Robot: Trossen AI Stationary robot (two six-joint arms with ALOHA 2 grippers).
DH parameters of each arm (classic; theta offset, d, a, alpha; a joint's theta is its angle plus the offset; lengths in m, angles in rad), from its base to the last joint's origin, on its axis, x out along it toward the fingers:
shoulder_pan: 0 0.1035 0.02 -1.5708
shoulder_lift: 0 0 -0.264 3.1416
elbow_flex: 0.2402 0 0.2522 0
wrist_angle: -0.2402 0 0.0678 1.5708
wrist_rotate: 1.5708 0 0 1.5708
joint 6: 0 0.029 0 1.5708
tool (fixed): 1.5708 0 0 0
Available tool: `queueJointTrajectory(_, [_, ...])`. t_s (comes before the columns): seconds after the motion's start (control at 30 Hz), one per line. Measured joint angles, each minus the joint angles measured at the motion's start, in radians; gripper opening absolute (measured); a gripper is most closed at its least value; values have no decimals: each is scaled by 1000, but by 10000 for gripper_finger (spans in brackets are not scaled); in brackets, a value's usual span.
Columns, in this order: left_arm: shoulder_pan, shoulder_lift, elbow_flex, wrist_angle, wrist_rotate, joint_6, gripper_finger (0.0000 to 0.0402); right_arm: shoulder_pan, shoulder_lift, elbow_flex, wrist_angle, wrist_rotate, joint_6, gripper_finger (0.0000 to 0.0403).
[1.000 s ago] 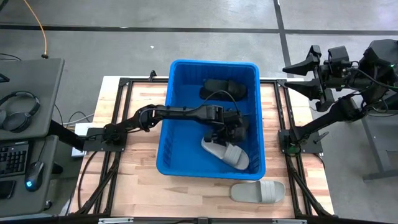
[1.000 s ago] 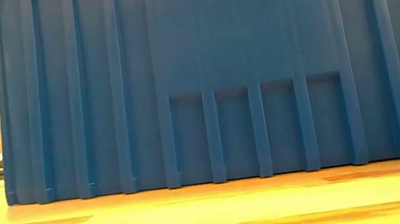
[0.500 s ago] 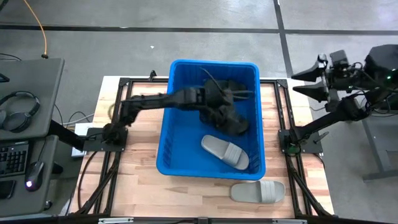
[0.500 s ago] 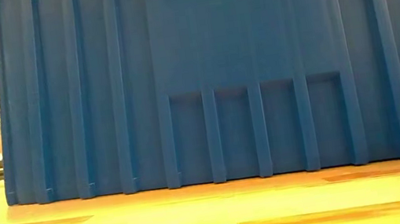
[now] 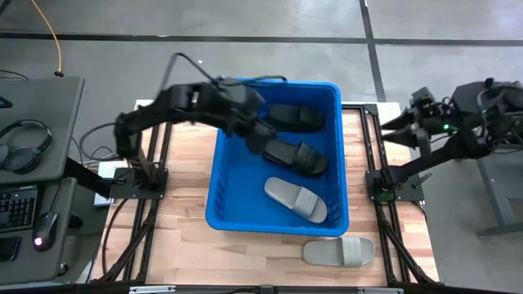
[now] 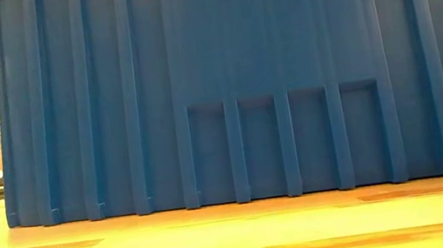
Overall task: Pick and place slides into bin
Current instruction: Stack the gray slipper on the gray slipper in the blue bin
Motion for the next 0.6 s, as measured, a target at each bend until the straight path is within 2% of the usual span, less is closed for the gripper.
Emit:
queueJointTrajectory(0.23, [-1,-118,0,-95,-74,33,84,0,-265,-383,212,-139,228,204])
queueJointTrajectory(0.4, [-1,-159,0,-144,-110,49,80,0,-444,-605,263,-187,400,178])
queueJointTrajectory(0.6, [-1,-175,0,-189,-111,49,79,0,-601,-830,443,-300,610,154])
